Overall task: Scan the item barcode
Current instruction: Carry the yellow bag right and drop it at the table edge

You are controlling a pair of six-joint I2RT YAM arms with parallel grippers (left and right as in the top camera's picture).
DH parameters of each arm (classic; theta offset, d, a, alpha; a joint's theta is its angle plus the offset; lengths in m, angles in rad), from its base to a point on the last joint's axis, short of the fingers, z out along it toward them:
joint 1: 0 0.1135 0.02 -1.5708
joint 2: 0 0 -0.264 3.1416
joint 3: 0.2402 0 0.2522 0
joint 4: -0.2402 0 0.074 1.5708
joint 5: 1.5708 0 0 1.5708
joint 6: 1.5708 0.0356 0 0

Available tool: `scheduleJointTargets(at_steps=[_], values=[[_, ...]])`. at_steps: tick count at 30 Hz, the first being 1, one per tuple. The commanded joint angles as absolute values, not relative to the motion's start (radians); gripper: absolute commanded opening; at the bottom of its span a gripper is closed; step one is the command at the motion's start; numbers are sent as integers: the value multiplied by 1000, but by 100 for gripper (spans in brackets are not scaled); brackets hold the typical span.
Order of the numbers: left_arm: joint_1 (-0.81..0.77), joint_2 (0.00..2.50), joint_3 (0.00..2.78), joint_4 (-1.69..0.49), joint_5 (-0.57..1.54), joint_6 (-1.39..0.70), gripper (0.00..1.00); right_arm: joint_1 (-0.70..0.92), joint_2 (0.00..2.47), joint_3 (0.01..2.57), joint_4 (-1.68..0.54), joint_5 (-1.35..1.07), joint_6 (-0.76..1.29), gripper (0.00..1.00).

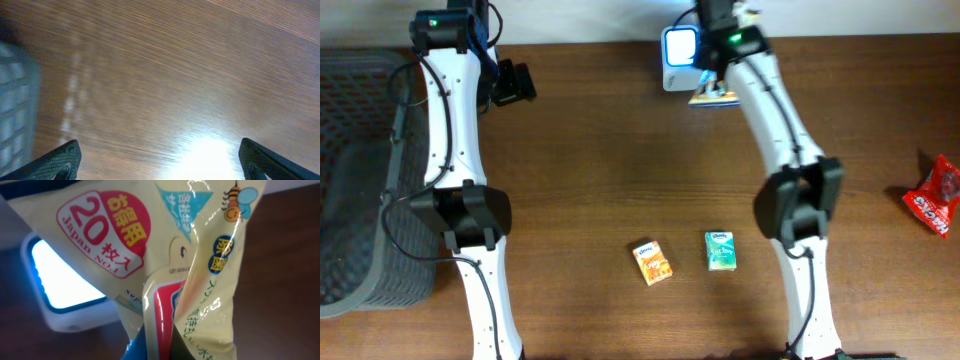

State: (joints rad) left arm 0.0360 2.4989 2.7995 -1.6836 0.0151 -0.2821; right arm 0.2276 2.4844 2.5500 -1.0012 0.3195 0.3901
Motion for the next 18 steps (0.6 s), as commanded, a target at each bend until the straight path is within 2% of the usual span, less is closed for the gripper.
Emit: scheduleJointTargets(at_steps=[1,3,7,9,13,14,17,18], values=[[3,2506,2794,-1688,287,-136,99,64,2284,2574,-1103,353,421,4],[-60,2506,2794,-1688,287,-93,99,-128,2285,2572,-1319,346,579,4],[-148,2506,2794,-1688,208,-88,99,-378,2286,2543,-1464,337,589,4],[-181,2506,2794,-1688,208,-88,99,-485,2286,2436,-1405,337,586,4],[-196,2506,2794,-1688,208,-88,99,-563,2286,2281,-1245,333,577,6],[-196,2506,2794,-1688,208,-88,99,-563,2287,2244,-1198,334,576,18],[-196,2506,2760,-1688,204,-88,99,-563,2288,2205,-1142,334,573,65],[-196,2506,2736,-1688,205,-88,99,-563,2284,2207,-1146,329,534,70]])
